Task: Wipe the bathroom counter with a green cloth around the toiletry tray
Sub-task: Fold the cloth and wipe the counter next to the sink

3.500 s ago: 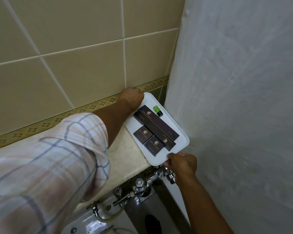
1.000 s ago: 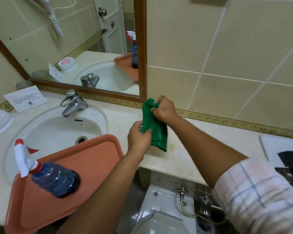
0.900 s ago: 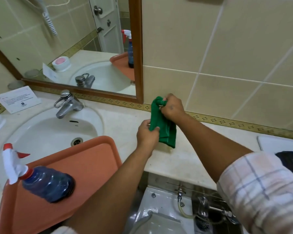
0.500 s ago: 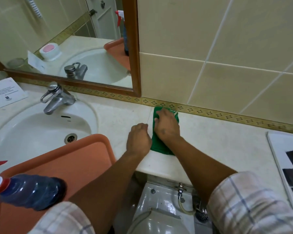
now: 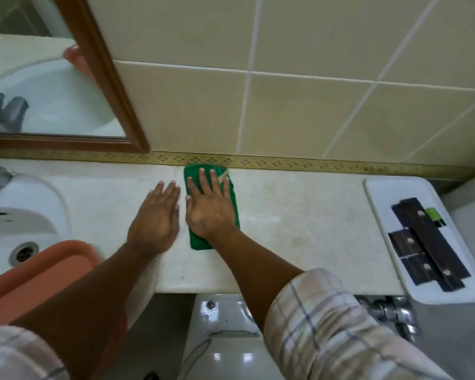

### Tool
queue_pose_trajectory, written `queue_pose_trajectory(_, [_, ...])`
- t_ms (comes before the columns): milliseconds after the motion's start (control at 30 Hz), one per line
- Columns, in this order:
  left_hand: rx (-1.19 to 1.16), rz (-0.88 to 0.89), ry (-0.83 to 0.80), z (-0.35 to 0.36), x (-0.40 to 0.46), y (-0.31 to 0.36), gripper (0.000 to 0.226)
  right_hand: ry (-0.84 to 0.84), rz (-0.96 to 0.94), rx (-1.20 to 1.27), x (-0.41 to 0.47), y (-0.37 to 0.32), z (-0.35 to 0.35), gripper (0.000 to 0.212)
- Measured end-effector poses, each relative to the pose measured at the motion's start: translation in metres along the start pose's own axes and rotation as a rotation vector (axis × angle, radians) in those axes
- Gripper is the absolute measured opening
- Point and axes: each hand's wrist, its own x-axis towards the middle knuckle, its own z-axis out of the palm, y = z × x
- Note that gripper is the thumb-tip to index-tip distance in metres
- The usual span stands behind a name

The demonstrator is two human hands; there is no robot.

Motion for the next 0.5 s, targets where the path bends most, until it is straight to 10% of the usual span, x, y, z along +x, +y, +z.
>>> queue_pose_trajectory(500, [-0.024,0.038,-0.002,-0.001,0.0,0.007,0.063,0.071,0.293,-0.056,-0.096,0.263,-0.055,0.06])
